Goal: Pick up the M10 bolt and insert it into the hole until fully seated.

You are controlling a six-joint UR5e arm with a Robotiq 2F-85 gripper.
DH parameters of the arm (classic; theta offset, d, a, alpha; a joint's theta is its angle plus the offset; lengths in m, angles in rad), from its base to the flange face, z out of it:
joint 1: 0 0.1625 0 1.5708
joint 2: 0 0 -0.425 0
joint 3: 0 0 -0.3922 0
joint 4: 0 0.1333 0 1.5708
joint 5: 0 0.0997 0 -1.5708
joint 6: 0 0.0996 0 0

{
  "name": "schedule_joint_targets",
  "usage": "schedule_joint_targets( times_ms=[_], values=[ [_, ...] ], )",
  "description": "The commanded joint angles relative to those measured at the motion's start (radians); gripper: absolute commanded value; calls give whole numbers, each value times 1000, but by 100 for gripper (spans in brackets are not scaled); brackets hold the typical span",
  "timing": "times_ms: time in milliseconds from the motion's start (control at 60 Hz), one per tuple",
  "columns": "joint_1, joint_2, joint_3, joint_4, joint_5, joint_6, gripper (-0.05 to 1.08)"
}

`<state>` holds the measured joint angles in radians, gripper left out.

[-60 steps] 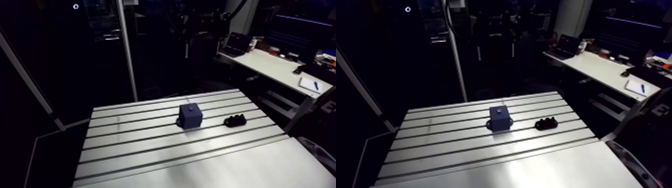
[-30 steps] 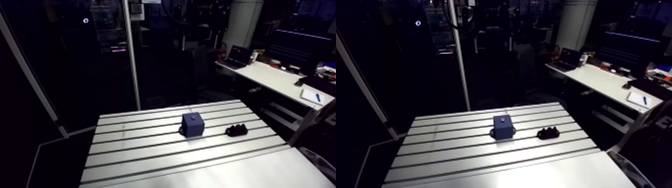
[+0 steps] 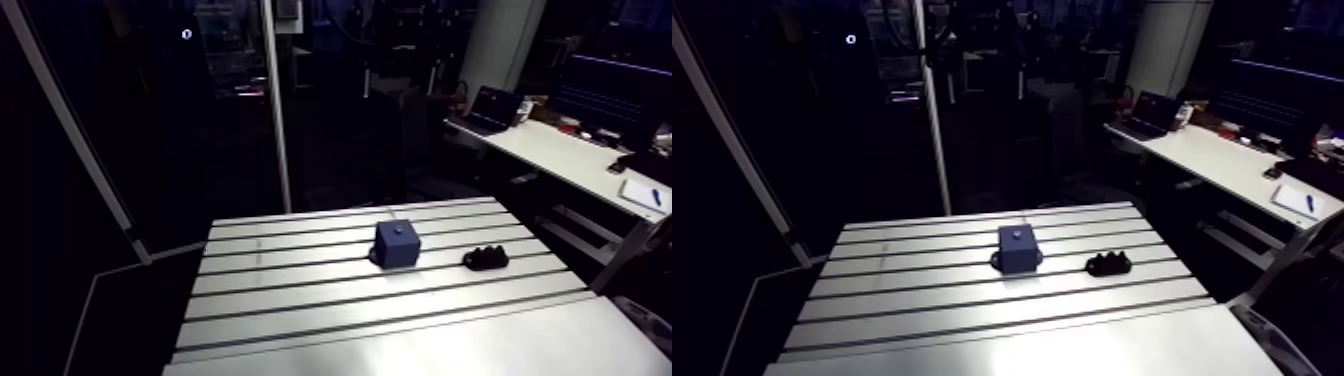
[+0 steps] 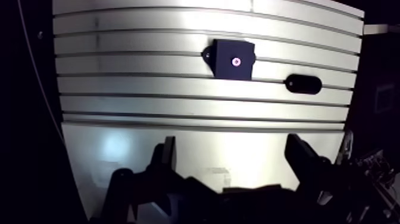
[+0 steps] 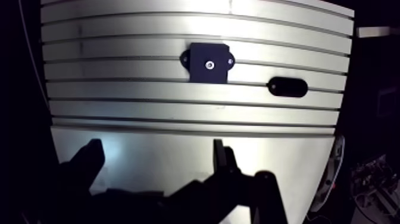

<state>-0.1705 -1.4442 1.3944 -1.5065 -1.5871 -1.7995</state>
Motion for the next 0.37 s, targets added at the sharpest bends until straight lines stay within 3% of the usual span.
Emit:
schedule_joint_targets(
  times_ms=[17, 367],
  values=[
    [18, 12, -8, 1, 0, 4, 0],
    [23, 26, -22, 1, -9, 4, 0]
  ],
)
